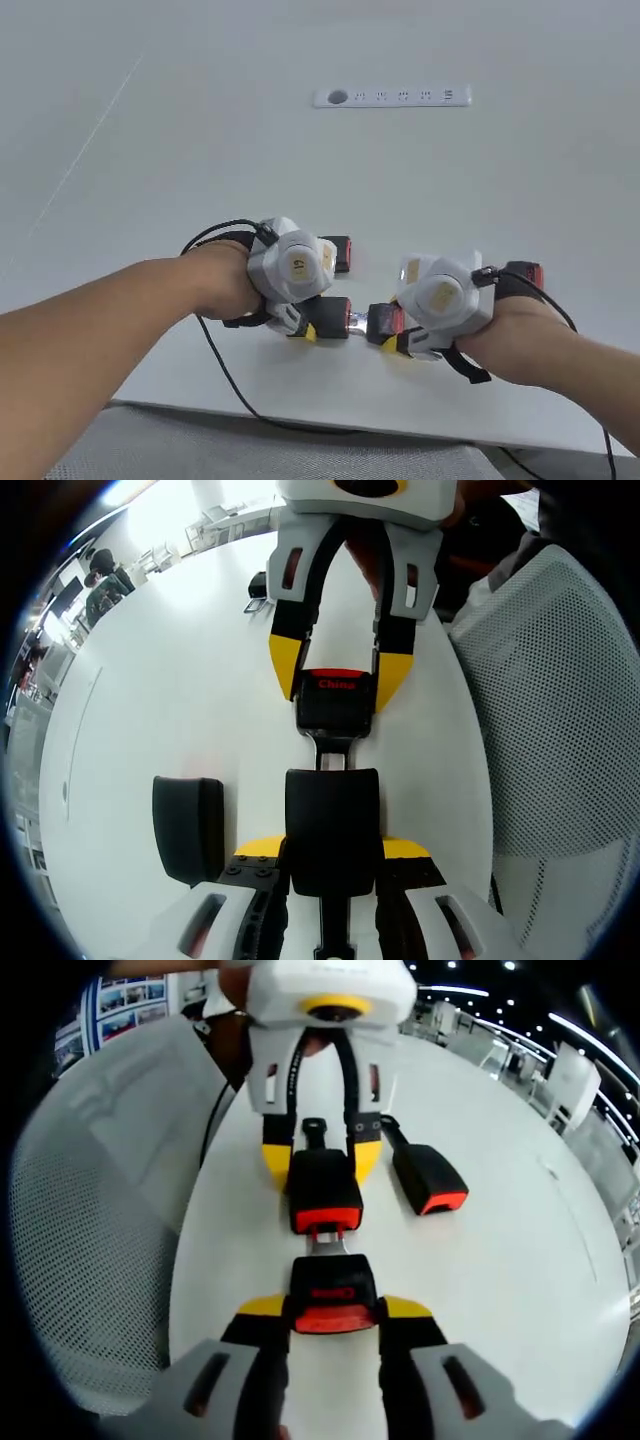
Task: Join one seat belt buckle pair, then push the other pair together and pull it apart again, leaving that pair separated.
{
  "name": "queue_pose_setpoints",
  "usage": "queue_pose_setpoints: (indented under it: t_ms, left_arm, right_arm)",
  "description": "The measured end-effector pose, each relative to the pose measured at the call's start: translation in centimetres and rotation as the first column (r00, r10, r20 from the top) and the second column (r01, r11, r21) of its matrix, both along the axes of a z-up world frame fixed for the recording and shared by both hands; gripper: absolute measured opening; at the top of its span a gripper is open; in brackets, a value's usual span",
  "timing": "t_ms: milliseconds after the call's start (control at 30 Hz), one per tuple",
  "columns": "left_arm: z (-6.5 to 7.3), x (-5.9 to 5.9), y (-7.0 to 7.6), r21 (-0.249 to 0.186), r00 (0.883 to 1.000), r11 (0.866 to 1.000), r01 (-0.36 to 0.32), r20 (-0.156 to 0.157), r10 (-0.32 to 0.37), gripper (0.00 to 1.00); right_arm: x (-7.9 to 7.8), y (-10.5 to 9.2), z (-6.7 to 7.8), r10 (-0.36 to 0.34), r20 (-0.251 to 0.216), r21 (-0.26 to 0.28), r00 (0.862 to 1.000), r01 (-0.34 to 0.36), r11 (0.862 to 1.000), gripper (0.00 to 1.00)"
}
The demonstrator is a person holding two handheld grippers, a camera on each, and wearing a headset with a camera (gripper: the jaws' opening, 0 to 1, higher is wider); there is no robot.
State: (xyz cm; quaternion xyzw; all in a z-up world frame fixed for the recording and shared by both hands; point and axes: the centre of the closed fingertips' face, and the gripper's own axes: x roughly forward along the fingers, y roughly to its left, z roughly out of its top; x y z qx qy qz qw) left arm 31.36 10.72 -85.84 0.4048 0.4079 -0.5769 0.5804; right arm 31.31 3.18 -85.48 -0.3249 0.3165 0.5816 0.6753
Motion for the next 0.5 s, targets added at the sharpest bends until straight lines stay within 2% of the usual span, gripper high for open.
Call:
queue_pose_setpoints:
  t_ms: [400,500]
  left_arm:
    - [-0.1,0.0,-0.1,0.043,1.0,0.999,0.021,0.002,-0.021,0.33]
    - [-0.1,0.0,-0.1,0.04,1.0,0.999,0.022,0.001,-0.022,0.33]
  right_arm:
    - [0.0,1.4,0.0,0.005,-0.007,0.003,1.0,-0.005,1.0,0.31]
    - [0.1,1.6,0.1,0.003,-0.011,0.007,1.0,-0.003,1.0,0.31]
